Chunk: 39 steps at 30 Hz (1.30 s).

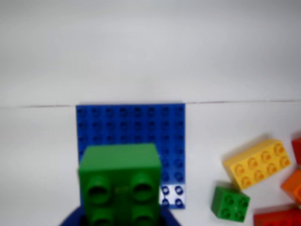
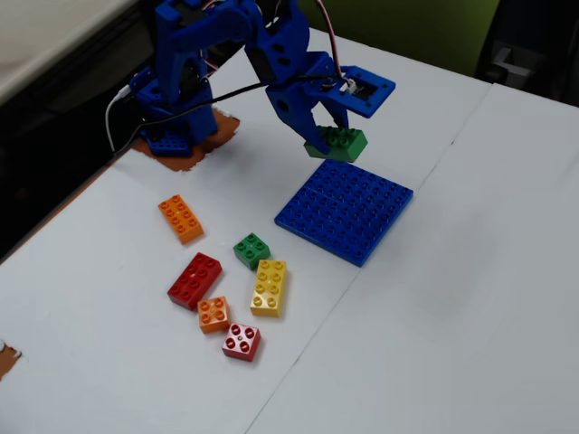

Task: Pick up the 2x4 green block and go up the 8x8 blue block.

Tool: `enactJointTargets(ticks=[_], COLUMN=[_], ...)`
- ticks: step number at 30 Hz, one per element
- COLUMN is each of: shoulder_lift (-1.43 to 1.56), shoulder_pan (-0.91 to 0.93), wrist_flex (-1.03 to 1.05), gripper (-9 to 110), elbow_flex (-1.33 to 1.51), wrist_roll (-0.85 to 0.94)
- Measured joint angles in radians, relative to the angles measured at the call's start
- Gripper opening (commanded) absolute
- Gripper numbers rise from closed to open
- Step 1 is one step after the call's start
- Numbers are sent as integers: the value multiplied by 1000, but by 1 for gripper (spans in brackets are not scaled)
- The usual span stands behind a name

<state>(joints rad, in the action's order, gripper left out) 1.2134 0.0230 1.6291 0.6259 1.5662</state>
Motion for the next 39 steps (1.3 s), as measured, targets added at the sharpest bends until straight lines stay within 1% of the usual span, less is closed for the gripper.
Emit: enactJointTargets(ticks=[10,31,39], shoulder_lift=[-71,-87,-87], shoulder_pan=[-6,-25,-31], wrist_flex=[0,15,15], gripper=[4,4,4], elbow_flex=[-35,-35,-35], wrist_roll=[-58,-49,-2])
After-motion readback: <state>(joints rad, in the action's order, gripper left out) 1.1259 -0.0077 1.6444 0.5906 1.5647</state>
